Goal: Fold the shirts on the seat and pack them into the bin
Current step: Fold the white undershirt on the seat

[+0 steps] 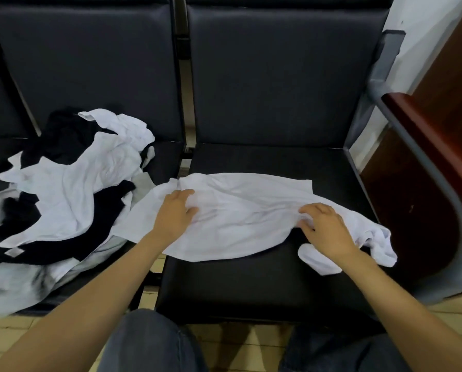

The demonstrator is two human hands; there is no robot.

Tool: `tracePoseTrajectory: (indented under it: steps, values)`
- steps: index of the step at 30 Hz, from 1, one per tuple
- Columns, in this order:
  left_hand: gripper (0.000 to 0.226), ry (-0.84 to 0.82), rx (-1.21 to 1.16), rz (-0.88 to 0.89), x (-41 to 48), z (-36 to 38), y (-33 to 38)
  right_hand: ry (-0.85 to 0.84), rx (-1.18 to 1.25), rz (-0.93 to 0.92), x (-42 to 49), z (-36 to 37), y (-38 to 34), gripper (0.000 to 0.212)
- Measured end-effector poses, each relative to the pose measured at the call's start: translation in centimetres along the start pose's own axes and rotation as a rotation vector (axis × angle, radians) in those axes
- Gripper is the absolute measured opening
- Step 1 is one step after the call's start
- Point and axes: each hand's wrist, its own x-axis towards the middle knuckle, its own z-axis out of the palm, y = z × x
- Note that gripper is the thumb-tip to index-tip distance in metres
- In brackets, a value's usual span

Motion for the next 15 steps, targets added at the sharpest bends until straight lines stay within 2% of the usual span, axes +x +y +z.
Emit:
tracePoseTrajectory:
  steps: [3,7,9,11,12,15]
  values:
    - [0.042,-0.053,0.265,0.058,1.7,0.3,-0.1,-0.045,-0.075,0.079,1.6,0.7,-0.6,0.038]
    - [0.019,0.001,0.242,0.053,2.3,0.0,-0.7,-0.046,0.019,0.172,2.4,0.8,0.1,0.034]
    - [0.017,0.050,0.246,0.059,2.1,-0.3,-1.4,-0.096,0.031,0.168,1.8,0.6,0.7,0.046]
    - [0.025,0.061,0.207,0.072,1.2,-0.6,-2.1,-0.155,0.011,0.158,0.8,0.3,1.2,0.062]
    - [0.037,0.025,0.134,0.060,0.5,-0.7,-2.3,-0.134,0.020,0.160,0.2,0.2,1.4,0.065]
    - [0.073,-0.313,-0.076,0.058,-1.9,-1.8,-2.9,-0.037,-0.010,0.083,-1.5,0.5,1.7,0.062]
